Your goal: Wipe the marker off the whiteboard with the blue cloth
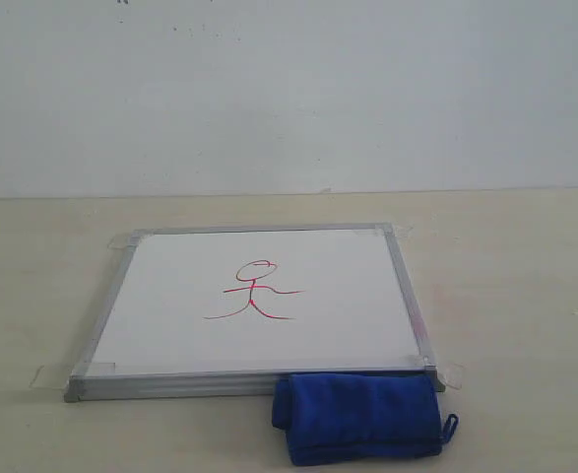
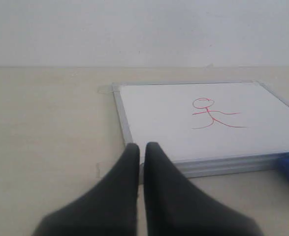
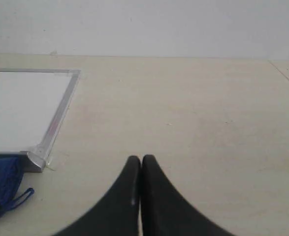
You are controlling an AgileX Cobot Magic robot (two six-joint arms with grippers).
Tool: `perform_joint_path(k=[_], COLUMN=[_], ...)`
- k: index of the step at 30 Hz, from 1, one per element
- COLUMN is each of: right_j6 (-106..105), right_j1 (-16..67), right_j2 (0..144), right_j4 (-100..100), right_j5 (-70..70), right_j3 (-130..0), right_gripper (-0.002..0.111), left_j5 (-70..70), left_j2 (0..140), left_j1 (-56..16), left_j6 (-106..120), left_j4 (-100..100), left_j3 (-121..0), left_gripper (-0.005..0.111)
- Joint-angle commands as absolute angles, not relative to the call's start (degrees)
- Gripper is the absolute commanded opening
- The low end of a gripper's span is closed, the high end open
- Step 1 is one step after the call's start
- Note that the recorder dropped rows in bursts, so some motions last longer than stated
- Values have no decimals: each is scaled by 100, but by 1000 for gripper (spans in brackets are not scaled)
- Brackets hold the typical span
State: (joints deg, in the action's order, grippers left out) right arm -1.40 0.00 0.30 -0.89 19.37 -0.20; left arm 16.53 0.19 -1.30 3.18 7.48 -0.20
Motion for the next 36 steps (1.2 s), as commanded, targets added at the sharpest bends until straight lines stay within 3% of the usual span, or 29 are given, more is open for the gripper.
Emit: perform_joint_path(k=[1,6,13,16,20,25,36], right_j6=[-229,-800,-784,0,0,-1065,-630], right_j1=[-7,-7,-7,-7,-7,-7,-7], right_j2=[0,0,0,0,0,1067,1331], right_j4=[-52,-52,-52,-294,-1032,-992,-992], right_j5=[1869,1081,-1139,-1762,-1202,732,547], right_j3=[0,0,0,0,-554,-1960,-2091], right_gripper=[0,0,0,0,0,0,0], left_j5=[1635,1635,1635,1635,1635,1635,1635], left_j2=[0,0,0,0,0,0,0], left_j1=[-122,-122,-122,-122,-122,-122,-122], left_j6=[349,349,349,349,349,349,349], left_j4=[751,751,751,751,751,751,751], left_j3=[0,0,0,0,0,0,0], left_gripper=[4,4,4,4,4,4,4])
